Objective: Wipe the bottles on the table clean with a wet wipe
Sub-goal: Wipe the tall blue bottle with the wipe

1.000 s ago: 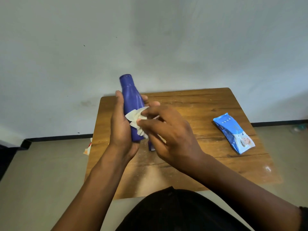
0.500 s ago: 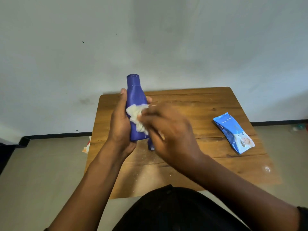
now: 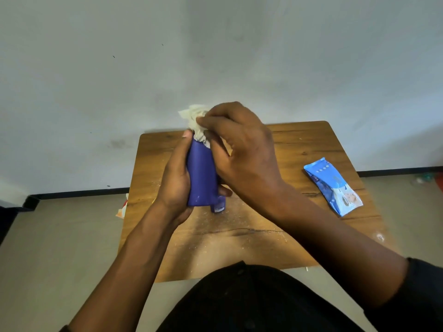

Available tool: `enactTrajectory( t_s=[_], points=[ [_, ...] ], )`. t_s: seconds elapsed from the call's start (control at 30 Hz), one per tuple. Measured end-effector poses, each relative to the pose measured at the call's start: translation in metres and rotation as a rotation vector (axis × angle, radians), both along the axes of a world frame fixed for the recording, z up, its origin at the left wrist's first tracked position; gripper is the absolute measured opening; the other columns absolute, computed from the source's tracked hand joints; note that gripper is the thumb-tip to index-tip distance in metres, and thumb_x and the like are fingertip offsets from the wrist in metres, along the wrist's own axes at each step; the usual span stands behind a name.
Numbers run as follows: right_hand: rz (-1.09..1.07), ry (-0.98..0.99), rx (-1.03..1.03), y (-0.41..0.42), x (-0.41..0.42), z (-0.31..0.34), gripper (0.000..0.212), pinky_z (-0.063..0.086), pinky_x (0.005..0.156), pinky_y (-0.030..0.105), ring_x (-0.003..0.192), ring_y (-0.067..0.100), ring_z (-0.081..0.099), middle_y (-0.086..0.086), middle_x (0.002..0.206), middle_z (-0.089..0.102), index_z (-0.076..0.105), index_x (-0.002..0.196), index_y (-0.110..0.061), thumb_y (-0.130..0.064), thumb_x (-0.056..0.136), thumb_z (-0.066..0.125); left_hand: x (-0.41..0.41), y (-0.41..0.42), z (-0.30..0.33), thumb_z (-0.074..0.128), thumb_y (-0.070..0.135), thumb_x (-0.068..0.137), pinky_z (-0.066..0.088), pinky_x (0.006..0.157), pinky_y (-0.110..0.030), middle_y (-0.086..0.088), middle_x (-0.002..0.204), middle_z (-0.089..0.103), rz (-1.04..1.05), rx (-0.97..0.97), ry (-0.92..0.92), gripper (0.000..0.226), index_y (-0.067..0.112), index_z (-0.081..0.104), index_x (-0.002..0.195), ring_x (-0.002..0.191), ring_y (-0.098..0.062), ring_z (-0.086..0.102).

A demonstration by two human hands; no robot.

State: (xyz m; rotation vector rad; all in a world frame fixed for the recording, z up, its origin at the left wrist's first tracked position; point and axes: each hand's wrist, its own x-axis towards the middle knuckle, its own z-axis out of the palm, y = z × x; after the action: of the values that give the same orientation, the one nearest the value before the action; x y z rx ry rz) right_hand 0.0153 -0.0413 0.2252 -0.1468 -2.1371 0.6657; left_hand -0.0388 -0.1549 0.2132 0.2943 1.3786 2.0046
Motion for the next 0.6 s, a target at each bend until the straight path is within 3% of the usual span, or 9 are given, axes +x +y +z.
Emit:
enactTrajectory(
  t_s=[0.1,0.17,0.27,0.33,0.47,0.6],
  points=[
    [0.073,-0.014,0.059,-0.018,0.018,-0.014,0.022,0.056,0.084,0.041,0.097,0.031,0.070,0.016,0.109,0.074,0.078,0.110,0.001,0.003,0.088,0.074,-0.011,-0.004,-0.003,0.036,0.043,0.110,0.055,0.058,-0.025,-0.001,0.075,0.067,0.050,0.038,-0.042,0.045,0.015,0.069,0.095,0.065,-0.010,0.065],
    [0.116,-0.080,0.086,-0.028,0.032,-0.024,0.026,0.056,0.088,0.039,0.103,0.029,0.069,0.015,0.113,0.073,0.076,0.115,0.001,-0.001,0.089,0.076,-0.017,-0.009,-0.006,0.034,0.051,0.108,0.053,0.060,-0.026,-0.002,0.076,0.065,0.042,0.011,-0.040,0.053,0.011,0.067,0.096,0.064,-0.011,0.063],
    [0.101,-0.094,0.082,-0.026,0.036,-0.025,0.026,0.056,0.089,0.035,0.103,0.027,0.069,0.015,0.113,0.073,0.075,0.116,0.001,0.000,0.090,0.076,-0.012,-0.010,-0.007,0.029,0.051,0.109,0.052,0.064,-0.028,0.001,0.076,0.068,0.021,-0.068,0.070,0.055,0.016,0.068,0.096,0.066,-0.009,0.065],
    [0.034,-0.048,0.023,-0.016,0.028,-0.016,0.023,0.055,0.087,0.032,0.099,0.025,0.070,0.014,0.111,0.073,0.075,0.114,0.001,0.001,0.092,0.073,-0.005,-0.006,-0.004,0.027,0.043,0.112,0.054,0.059,-0.025,0.005,0.071,0.070,0.049,-0.130,0.178,0.053,0.022,0.070,0.091,0.062,-0.007,0.066],
    [-0.039,0.073,-0.118,-0.004,0.018,-0.002,0.025,0.058,0.081,0.037,0.100,0.021,0.070,0.012,0.111,0.073,0.074,0.116,0.001,0.005,0.092,0.071,0.004,0.000,-0.004,0.027,0.061,0.105,0.056,0.064,-0.038,-0.023,0.086,0.069,-0.012,-0.175,0.305,0.068,0.007,0.069,0.110,0.070,-0.030,0.069],
    [-0.046,0.092,-0.003,-0.018,0.025,-0.008,0.027,0.056,0.083,0.037,0.105,0.027,0.067,0.018,0.116,0.070,0.077,0.116,0.001,0.008,0.090,0.073,0.009,0.002,-0.005,0.023,0.064,0.104,0.056,0.089,-0.048,-0.013,0.100,0.074,0.113,-0.166,0.366,0.057,0.037,0.073,0.105,0.094,-0.025,0.071]
  ],
)
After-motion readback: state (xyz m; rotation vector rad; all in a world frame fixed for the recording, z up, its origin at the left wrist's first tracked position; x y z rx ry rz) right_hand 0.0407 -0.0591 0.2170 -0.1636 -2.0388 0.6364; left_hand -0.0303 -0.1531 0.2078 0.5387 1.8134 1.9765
